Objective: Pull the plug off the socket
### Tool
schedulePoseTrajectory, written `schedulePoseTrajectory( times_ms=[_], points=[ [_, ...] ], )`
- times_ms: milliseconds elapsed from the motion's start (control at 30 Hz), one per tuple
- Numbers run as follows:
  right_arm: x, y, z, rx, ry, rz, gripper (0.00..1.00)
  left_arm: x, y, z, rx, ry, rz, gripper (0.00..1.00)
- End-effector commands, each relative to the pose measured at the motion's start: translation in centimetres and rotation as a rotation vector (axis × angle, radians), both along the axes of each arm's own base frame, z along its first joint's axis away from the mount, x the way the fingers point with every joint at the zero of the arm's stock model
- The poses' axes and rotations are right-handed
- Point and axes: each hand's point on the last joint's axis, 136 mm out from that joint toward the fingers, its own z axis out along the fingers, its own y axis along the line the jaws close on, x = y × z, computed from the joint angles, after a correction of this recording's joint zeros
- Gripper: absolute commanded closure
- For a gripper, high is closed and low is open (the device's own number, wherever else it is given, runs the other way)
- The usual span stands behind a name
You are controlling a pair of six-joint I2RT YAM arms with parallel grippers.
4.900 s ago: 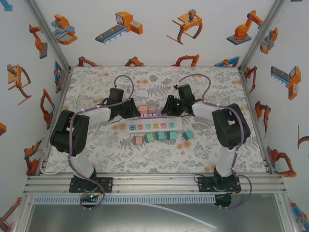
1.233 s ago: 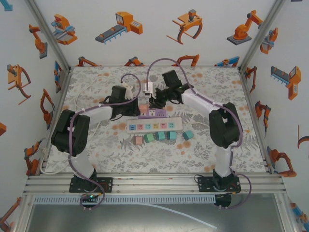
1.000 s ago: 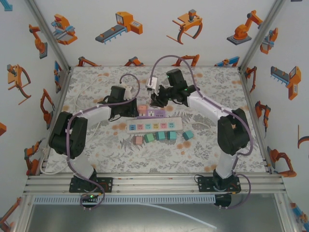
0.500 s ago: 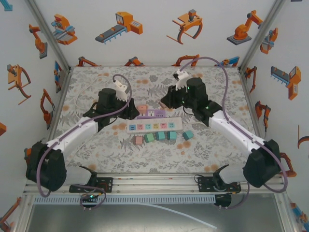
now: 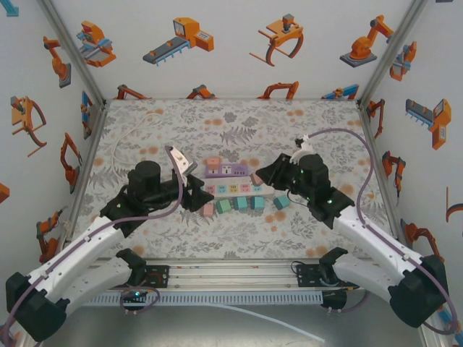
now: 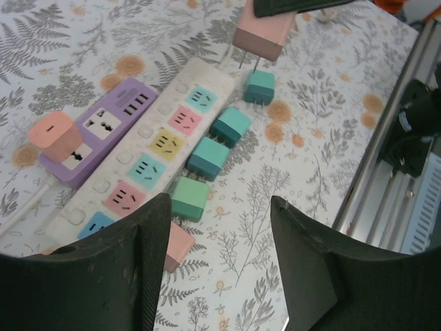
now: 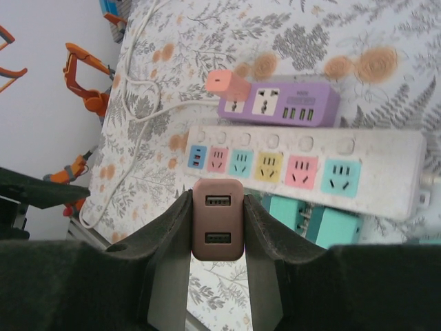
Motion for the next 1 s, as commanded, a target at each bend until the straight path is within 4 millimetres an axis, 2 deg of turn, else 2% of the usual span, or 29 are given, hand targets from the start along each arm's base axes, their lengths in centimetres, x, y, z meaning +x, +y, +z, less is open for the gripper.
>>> schedulePoseTrajectory(
  times_ms=[0, 100, 300, 567, 867, 967],
  points=[
    [-0.8, -1.4, -0.3, 0.075, 0.037, -0.1, 0.81, -2.7, -0.3, -1.5, 0.054, -0.038, -0.117, 0.39],
    [-1.9, -2.1, -2.2, 0.125, 0.084, -0.135, 0.8, -4.3, -0.5, -2.4, 0.092, -0.062, -0.184, 0.36],
    [-3.8, -2.9, -6.3, 0.176, 0.163, -0.196, 0.8, -6.2, -1.5, -3.0, 0.137, -0.095, -0.293, 0.21],
    [-4.7, -2.5, -10.8, 0.159, 0.223, -0.235, 0.8, -6.4, -3.0, -3.7, 0.185, -0.095, -0.344, 0.15],
    [-4.9, -1.6, -13.7, 0.104, 0.253, -0.233, 0.79, -6.0, -3.1, -3.9, 0.204, -0.095, -0.323, 0.03],
    [-5.1, -1.6, -14.4, 0.084, 0.258, -0.237, 0.76, -6.0, -3.1, -4.0, 0.204, -0.093, -0.316, 0.01]
  ],
)
